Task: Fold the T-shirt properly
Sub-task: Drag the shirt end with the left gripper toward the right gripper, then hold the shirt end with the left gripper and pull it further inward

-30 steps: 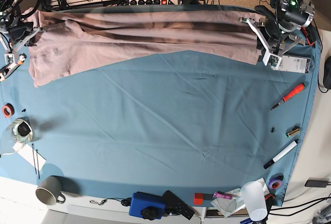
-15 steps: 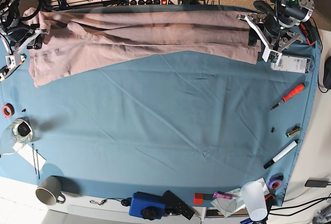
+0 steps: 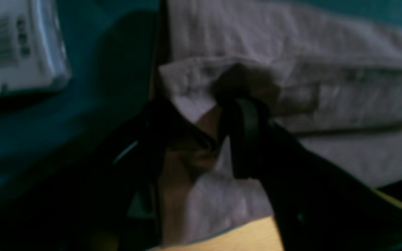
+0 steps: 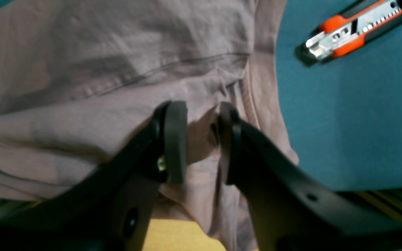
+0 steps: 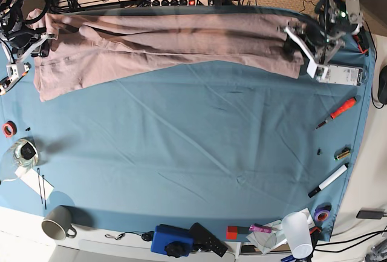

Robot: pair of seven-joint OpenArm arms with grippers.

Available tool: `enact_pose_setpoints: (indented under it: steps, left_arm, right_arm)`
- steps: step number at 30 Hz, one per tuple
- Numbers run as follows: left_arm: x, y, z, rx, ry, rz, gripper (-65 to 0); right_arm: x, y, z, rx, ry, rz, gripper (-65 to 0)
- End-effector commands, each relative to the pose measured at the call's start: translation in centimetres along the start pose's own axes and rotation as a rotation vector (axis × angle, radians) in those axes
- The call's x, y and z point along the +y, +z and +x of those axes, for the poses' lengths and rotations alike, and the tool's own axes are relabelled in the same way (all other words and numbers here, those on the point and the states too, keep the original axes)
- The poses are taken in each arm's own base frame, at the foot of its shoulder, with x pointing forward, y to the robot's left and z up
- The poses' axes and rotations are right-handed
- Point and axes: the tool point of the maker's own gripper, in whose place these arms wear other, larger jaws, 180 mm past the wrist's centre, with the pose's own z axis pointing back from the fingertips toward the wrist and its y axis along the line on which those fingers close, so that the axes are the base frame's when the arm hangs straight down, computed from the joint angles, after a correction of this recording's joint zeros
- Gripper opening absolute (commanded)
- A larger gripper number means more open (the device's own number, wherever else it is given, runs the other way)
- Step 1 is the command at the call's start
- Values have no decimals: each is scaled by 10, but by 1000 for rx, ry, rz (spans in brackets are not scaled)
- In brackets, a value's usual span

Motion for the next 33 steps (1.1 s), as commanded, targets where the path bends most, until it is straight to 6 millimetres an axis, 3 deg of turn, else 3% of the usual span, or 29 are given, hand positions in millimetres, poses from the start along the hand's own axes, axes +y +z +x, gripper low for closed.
enact_pose_setpoints:
  steps: [1, 6, 13, 16, 19, 24, 28, 33]
  left_arm:
    - [-5, -2, -15, 63, 14, -21, -355]
    - [-10, -2, -26, 120, 28, -33, -403]
    - [-11, 0, -39, 176, 29, -34, -650]
    - [-12, 3, -33, 157, 15, -30, -650]
    - [-13, 13, -15, 97, -35, 0, -650]
    - [-31, 42, 27, -92, -117, 6, -650]
    - [-50, 70, 44, -202, -172, -5, -650]
    - [-77, 76, 35, -230, -232, -137, -650]
  right_arm:
    - [-7, 7, 12, -32, 17, -21, -486]
    - [-7, 7, 12, -30, 17, -21, -486]
    - [-7, 7, 12, -32, 17, -21, -486]
    - [-7, 7, 13, -35, 17, -21, -486]
    - [-7, 7, 13, -38, 17, -20, -486]
    - [-7, 7, 18, -62, 17, -20, -486]
    - [-7, 7, 21, -80, 18, -20, -486]
    - [-7, 8, 23, -94, 18, -20, -486]
